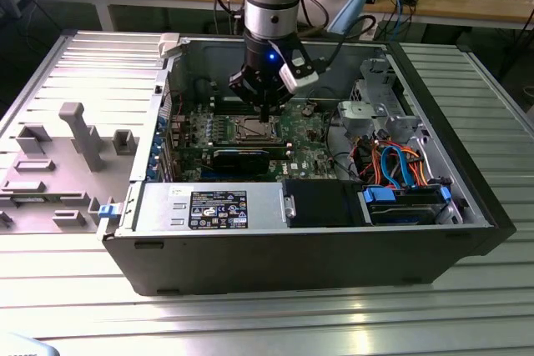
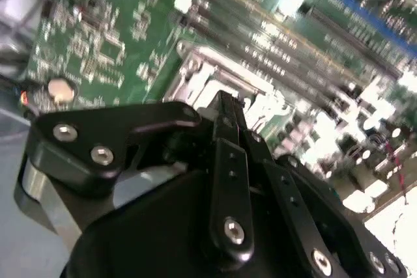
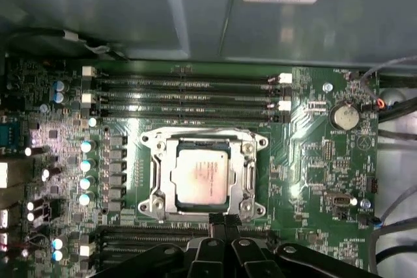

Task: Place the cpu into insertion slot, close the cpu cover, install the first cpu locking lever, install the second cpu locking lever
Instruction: 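Install the second cpu locking lever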

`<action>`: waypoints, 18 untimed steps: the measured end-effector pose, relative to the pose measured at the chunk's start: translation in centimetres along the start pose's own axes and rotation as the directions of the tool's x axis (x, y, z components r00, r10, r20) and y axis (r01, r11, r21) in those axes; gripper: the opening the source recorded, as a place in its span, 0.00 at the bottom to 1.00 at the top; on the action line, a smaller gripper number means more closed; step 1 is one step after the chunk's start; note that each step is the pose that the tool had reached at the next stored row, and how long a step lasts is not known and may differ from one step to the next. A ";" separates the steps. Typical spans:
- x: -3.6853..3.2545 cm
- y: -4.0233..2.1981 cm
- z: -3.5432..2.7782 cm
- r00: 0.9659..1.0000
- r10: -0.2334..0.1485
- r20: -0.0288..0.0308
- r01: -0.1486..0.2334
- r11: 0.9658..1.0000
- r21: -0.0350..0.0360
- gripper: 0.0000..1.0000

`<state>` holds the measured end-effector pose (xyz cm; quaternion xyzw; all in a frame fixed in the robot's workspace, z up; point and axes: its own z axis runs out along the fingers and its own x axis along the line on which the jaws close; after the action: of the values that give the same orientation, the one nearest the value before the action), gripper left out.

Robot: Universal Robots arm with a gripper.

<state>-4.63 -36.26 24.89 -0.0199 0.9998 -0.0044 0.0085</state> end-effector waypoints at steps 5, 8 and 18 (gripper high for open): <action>0.08 -1.96 0.04 1.000 0.000 0.001 0.000 1.000 -0.018 0.11; 0.22 -2.92 0.09 1.000 0.002 0.004 -0.001 0.995 -0.099 0.11; 3.45 -3.95 1.99 1.000 0.002 0.004 -0.002 0.994 -0.112 0.11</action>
<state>-7.88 -40.36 22.88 -0.0194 0.9984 0.0517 0.0096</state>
